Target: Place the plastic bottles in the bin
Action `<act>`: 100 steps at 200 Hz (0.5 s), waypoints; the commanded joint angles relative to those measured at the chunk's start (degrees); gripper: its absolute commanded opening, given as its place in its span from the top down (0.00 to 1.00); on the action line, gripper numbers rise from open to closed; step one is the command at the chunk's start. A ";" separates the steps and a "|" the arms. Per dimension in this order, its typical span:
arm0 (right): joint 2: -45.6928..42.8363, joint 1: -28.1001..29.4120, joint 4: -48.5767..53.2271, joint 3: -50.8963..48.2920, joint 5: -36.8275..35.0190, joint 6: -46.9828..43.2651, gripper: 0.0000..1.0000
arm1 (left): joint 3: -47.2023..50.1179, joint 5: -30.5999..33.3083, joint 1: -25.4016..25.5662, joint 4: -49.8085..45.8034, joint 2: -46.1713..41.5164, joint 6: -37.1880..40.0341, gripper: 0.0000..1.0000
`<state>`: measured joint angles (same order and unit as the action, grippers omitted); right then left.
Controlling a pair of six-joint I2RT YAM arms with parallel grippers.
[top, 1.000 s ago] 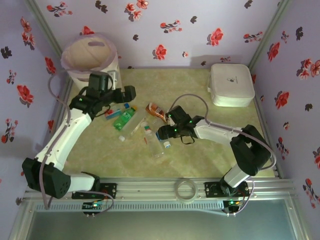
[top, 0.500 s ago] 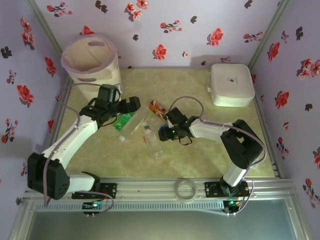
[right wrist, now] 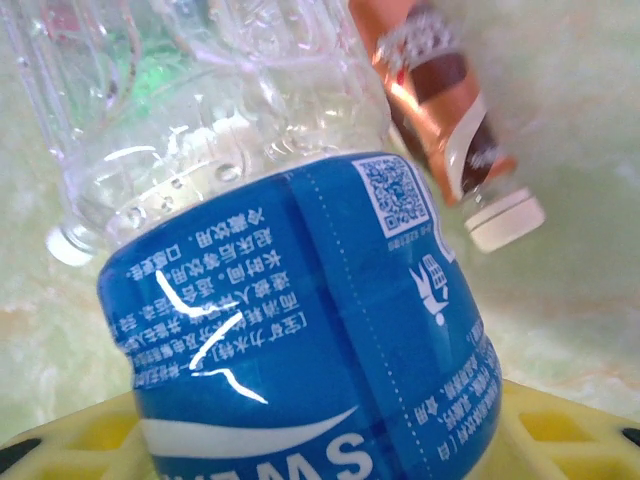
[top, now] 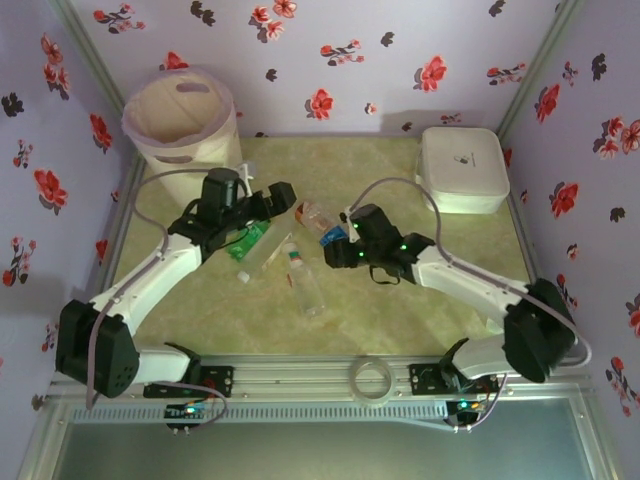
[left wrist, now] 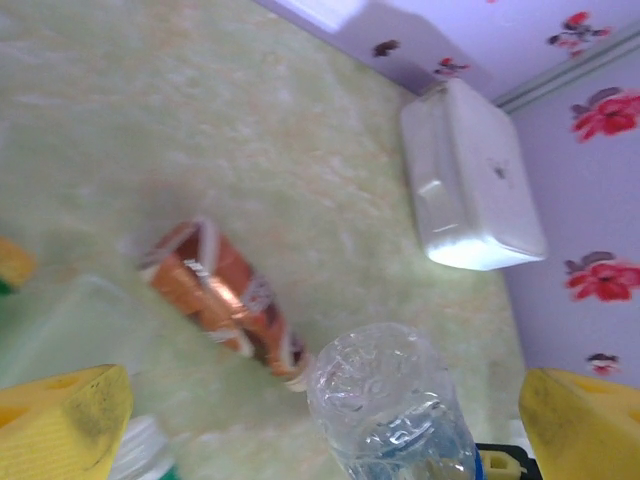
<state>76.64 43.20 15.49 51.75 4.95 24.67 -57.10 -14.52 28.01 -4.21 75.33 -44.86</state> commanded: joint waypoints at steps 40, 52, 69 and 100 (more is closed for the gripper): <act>-4.23 -0.23 -8.85 -4.02 -7.94 2.54 0.45 | 4.11 -6.82 6.95 29.17 7.82 -18.32 0.00; -4.23 -0.23 -9.10 -3.81 -8.34 2.58 0.45 | 4.30 -7.51 7.91 32.55 9.73 -20.25 0.01; -5.01 -0.22 -10.94 -4.67 -8.79 3.16 0.45 | 3.11 -7.49 9.78 32.33 11.63 -20.21 0.01; -5.89 -0.23 -12.88 -5.69 -9.79 3.66 0.45 | 2.35 -6.80 11.22 32.87 14.57 -20.79 0.03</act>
<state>72.47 43.13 6.37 46.83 -2.46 27.11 -53.69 -20.49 38.15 23.38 88.25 -63.31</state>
